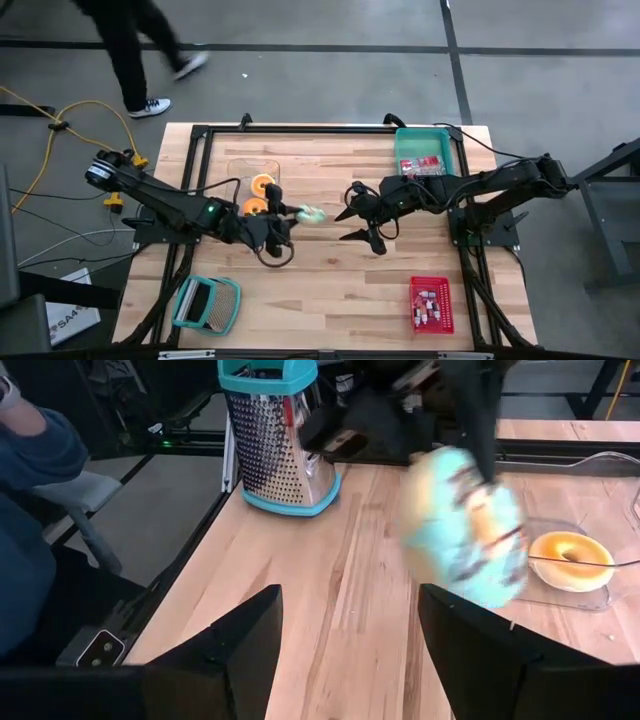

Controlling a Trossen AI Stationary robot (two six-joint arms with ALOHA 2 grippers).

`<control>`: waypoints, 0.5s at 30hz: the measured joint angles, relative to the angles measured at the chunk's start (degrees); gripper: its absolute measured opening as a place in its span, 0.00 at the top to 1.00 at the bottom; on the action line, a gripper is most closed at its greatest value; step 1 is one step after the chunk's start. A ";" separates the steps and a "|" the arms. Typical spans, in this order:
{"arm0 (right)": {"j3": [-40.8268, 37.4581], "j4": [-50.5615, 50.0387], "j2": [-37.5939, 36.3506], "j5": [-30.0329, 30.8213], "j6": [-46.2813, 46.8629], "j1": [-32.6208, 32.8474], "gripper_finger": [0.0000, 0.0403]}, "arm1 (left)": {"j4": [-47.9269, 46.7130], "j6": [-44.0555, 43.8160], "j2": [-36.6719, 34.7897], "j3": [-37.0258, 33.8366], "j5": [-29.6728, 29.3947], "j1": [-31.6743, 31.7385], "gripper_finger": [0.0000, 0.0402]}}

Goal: Pick & Place Food Item
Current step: Put the light blue doughnut into the transparent bin

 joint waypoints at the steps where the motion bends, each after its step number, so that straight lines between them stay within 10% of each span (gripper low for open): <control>1: 0.00 -0.02 0.00 -0.02 0.00 0.00 0.45 | -1.24 -1.12 -0.32 0.00 -1.41 0.00 0.74; 15: 0.00 0.15 0.00 -0.02 0.00 0.00 0.45 | -29.34 -30.31 -6.65 0.00 -15.80 1.27 0.74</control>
